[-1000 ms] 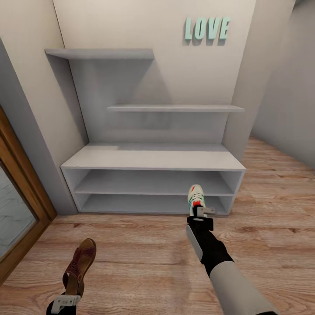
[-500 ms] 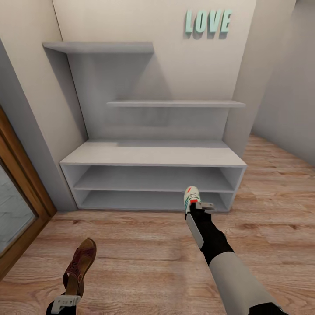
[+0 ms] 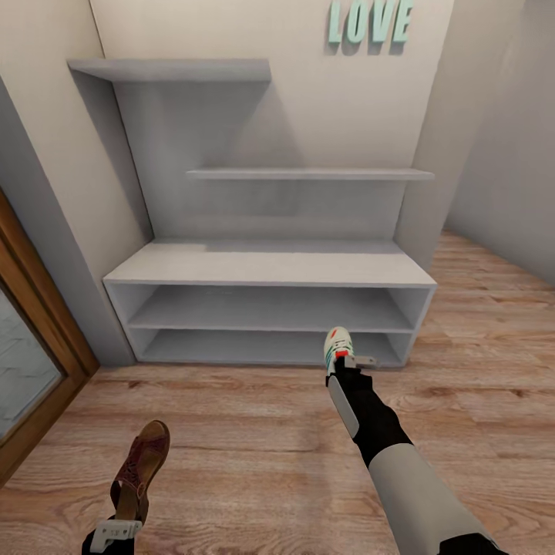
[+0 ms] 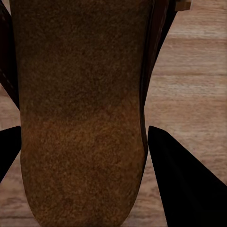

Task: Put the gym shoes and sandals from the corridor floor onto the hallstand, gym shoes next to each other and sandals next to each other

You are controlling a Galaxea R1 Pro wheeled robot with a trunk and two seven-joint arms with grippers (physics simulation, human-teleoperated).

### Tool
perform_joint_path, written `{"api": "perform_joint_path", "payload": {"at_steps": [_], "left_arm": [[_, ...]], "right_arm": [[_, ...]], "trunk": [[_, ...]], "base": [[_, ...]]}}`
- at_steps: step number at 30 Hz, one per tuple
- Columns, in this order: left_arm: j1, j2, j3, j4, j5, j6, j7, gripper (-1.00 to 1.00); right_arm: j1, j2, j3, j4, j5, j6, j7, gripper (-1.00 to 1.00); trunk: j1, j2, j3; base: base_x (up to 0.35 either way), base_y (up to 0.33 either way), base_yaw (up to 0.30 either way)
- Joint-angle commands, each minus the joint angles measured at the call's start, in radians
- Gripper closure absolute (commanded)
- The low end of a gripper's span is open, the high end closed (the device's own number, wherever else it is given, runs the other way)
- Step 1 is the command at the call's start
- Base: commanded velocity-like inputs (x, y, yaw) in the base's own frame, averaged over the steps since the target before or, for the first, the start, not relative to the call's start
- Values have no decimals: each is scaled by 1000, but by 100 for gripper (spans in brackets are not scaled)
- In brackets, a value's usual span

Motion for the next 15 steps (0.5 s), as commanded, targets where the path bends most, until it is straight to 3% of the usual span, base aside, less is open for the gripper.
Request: {"api": "perform_joint_path", "payload": {"at_steps": [1,10,15], "left_arm": [[0,0,3,1,9,0,-9,100],[0,-1,-3,-1,9,-1,-15,100],[-10,0,-33,-10,-14,18,-48,100]], "right_arm": [[-1,0,2,-1,-9,2,-10,100],[0,0,7,26,-4,-1,-12,100],[0,0,6,46,-7,-1,-11,100]], "trunk": [[0,0,-1],[0,0,-2],[0,0,-2]], "base": [[0,0,0],[0,0,0],[0,0,0]]}}
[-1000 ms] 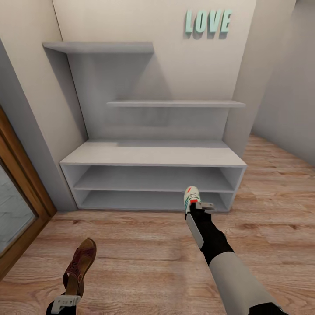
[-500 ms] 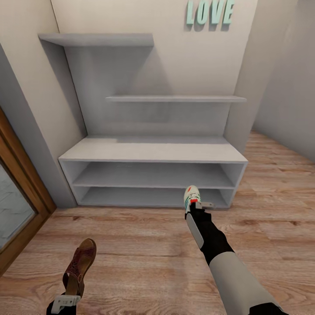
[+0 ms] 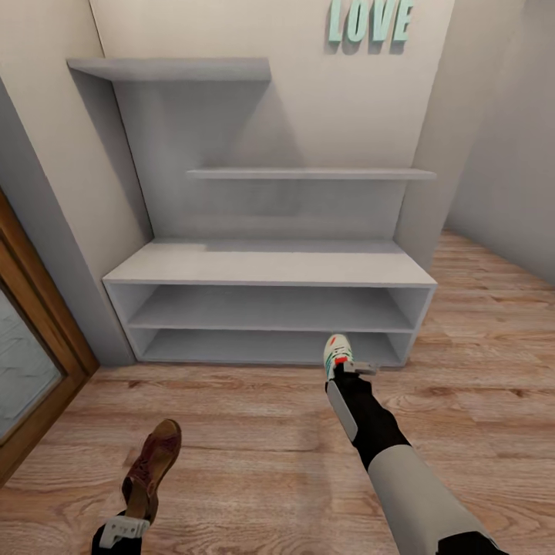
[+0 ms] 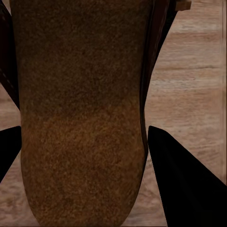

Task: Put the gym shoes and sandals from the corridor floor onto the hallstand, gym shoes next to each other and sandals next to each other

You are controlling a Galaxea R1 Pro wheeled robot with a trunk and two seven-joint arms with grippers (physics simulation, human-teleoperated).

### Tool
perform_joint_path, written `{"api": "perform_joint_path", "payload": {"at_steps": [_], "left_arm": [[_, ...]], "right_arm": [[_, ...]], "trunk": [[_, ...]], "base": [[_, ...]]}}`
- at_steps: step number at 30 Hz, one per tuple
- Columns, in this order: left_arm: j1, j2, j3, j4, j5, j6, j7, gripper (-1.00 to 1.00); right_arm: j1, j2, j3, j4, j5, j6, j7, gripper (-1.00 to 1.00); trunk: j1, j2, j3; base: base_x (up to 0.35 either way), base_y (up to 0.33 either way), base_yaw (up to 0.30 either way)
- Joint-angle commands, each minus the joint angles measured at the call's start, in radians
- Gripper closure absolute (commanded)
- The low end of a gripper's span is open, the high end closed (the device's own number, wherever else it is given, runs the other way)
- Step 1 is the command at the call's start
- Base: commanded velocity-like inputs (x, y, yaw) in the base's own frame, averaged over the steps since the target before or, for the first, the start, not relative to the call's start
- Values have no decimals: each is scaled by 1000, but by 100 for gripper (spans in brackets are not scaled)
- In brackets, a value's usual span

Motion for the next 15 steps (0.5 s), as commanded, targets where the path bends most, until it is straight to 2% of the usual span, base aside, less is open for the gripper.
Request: {"api": "perform_joint_path", "payload": {"at_steps": [1,9,15], "left_arm": [[-3,-1,-3,0,4,7,-16,100],[-45,-6,-5,-7,-29,55,-69,100],[-46,-4,-5,-6,-57,92,-108,100]], "right_arm": [[-1,0,2,5,-8,2,-9,100],[-1,0,3,10,-8,2,-7,100],[-1,0,3,10,-9,2,-6,100]], "trunk": [[0,0,-1],[0,0,-1],[0,0,-1]], "base": [[0,0,0],[0,0,0],[33,19,0]]}}
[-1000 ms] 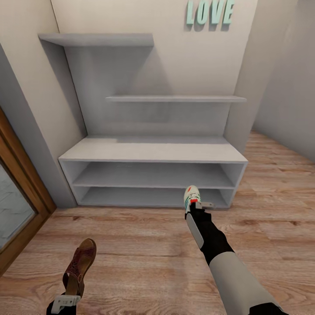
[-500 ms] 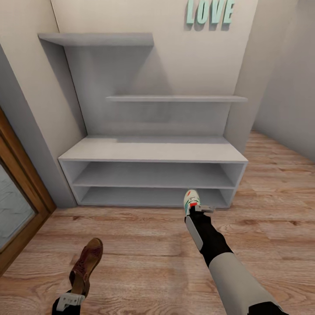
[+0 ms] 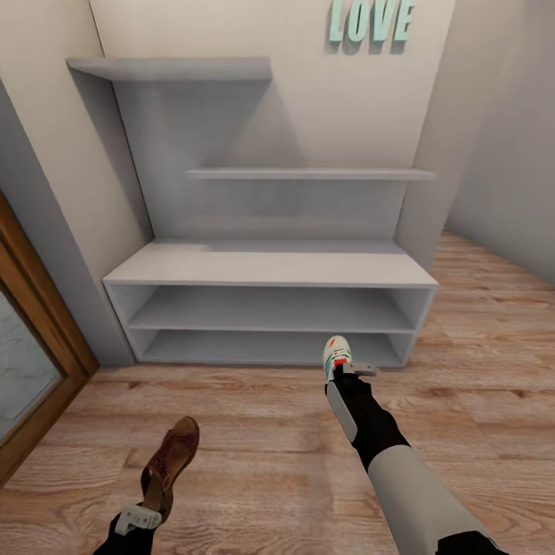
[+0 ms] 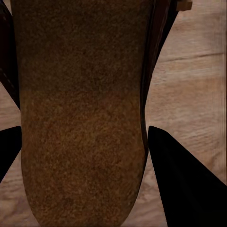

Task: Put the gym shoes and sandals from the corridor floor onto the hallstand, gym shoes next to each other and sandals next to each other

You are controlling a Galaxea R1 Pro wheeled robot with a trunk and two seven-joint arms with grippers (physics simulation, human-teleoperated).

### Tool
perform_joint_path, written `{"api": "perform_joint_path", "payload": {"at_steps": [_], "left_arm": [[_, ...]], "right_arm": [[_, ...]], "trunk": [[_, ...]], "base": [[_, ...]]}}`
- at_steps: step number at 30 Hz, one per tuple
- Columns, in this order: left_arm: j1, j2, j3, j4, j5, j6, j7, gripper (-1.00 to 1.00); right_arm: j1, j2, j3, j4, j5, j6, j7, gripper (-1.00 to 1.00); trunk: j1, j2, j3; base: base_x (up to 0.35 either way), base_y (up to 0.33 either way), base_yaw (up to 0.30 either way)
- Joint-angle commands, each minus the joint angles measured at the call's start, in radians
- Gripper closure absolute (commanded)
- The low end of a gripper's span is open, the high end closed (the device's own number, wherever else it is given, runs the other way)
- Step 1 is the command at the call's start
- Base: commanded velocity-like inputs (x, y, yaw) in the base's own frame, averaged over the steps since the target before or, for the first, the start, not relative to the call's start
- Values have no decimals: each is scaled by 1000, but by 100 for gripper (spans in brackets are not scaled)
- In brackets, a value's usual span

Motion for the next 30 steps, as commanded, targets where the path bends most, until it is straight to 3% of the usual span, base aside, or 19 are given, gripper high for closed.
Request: {"api": "perform_joint_path", "payload": {"at_steps": [1,2,30], "left_arm": [[-1,-1,7,1,-2,7,-15,100],[-1,-1,7,1,-127,80,-440,100],[-1,-1,7,1,-128,80,-437,100]], "right_arm": [[-1,0,2,-1,-11,1,-9,100],[-1,0,2,-1,-11,1,-9,100],[-1,0,2,-1,-12,0,-9,100]], "trunk": [[0,0,-1],[0,0,-1],[0,0,-1]], "base": [[208,139,0],[222,149,0],[125,28,0]]}}
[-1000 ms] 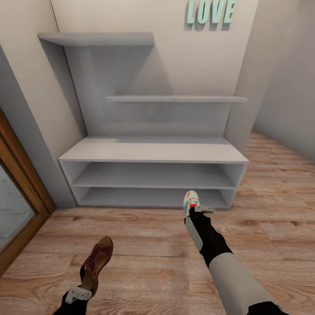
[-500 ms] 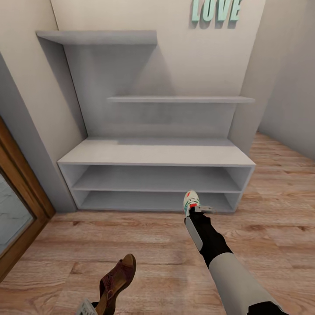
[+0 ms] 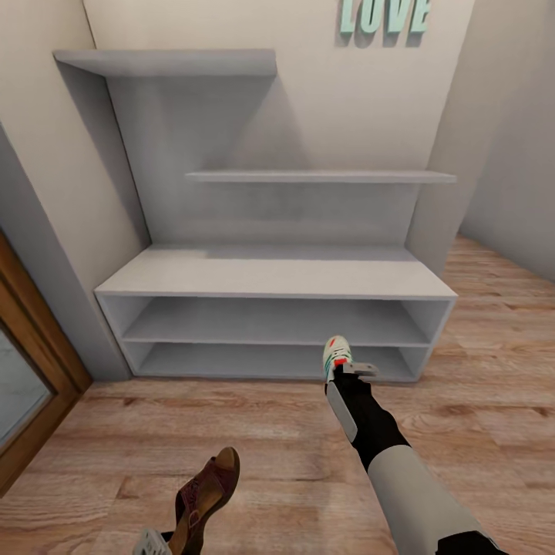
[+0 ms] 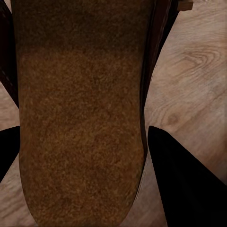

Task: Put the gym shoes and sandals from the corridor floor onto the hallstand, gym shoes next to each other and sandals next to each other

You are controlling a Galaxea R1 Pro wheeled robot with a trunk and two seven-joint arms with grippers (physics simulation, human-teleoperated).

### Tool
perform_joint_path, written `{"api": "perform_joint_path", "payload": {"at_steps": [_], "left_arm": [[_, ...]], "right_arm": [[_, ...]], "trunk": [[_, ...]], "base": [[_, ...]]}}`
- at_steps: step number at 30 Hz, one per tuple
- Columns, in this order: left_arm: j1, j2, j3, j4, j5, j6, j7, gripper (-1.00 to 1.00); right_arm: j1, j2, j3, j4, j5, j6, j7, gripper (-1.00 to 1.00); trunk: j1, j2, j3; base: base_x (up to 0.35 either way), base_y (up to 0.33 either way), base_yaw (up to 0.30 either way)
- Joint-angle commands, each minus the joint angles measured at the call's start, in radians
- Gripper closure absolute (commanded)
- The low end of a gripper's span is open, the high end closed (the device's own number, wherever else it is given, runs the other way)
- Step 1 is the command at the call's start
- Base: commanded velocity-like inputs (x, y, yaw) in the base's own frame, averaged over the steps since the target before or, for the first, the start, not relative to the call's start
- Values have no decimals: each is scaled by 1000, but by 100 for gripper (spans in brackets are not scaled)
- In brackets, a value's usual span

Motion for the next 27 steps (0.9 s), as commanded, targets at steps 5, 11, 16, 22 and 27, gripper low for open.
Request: {"api": "perform_joint_path", "payload": {"at_steps": [5,11,16,22,27], "left_arm": [[-1,0,7,-1,-9,-7,-2,100],[-2,-2,11,-14,-2,-7,0,100],[-2,-5,11,-23,-1,-6,1,100],[-1,-8,10,-24,-5,-6,1,100],[-2,-11,8,-25,-6,-6,1,100]], "right_arm": [[-1,0,2,-1,-10,2,-10,100],[-1,0,2,-1,-10,2,-11,100],[-1,0,2,-1,-10,2,-11,100],[-1,0,0,-1,-10,2,-11,100],[-1,0,0,-1,-10,2,-11,100]], "trunk": [[0,0,-1],[0,0,-1],[0,0,-1],[0,0,-1],[0,0,-1]], "base": [[185,0,0],[27,0,0],[211,0,0],[48,0,0],[4,0,0]]}}
